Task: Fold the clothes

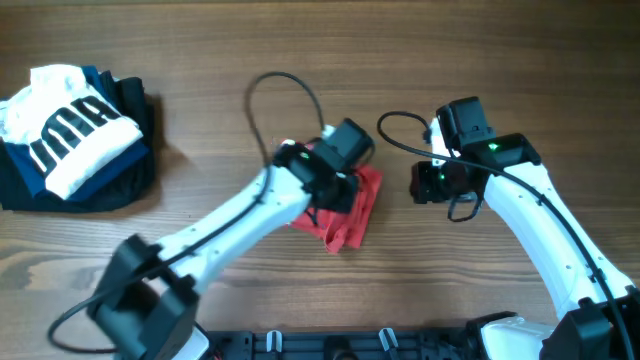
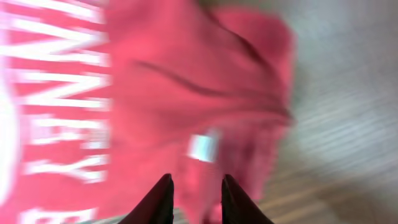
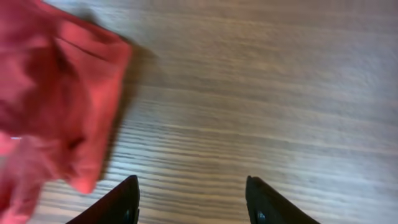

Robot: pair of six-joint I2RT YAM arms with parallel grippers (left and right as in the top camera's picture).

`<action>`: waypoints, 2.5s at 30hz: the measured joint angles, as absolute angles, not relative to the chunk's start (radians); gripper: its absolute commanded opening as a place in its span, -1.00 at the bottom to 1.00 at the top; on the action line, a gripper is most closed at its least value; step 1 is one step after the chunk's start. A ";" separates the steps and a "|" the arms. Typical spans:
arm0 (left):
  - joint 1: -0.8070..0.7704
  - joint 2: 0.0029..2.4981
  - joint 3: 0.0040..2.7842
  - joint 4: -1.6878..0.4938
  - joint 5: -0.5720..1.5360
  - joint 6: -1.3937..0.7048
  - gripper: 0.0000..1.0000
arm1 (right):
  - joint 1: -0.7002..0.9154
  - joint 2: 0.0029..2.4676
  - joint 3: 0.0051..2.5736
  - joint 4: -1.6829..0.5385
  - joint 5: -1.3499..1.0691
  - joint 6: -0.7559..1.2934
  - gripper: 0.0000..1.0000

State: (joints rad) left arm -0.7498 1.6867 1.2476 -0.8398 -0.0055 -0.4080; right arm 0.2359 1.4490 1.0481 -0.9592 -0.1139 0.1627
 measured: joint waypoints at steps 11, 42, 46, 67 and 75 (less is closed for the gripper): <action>-0.492 1.638 1.250 -0.845 -0.086 -0.546 -0.27 | 0.329 1.468 1.048 -0.807 -0.295 0.019 0.25; -0.423 1.902 1.250 -0.801 -0.009 -0.567 -0.18 | 0.501 1.657 1.050 -0.822 0.187 0.580 -0.63; -0.423 1.902 1.250 -0.801 -0.009 -0.567 -0.18 | 0.501 1.630 1.050 -0.815 0.172 0.535 -0.56; -0.423 1.902 1.250 -0.801 -0.009 -0.567 -0.17 | 0.512 1.608 1.082 -0.655 -0.165 0.205 -0.47; -0.423 1.902 1.250 -0.801 -0.009 -0.567 -0.17 | 0.522 1.649 1.082 -0.730 -0.033 0.281 -0.91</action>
State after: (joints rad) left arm -0.4232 1.9022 1.2503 -0.8009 -0.0090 -0.5671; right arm 0.5220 1.6493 1.0824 -0.7296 -0.0330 0.2813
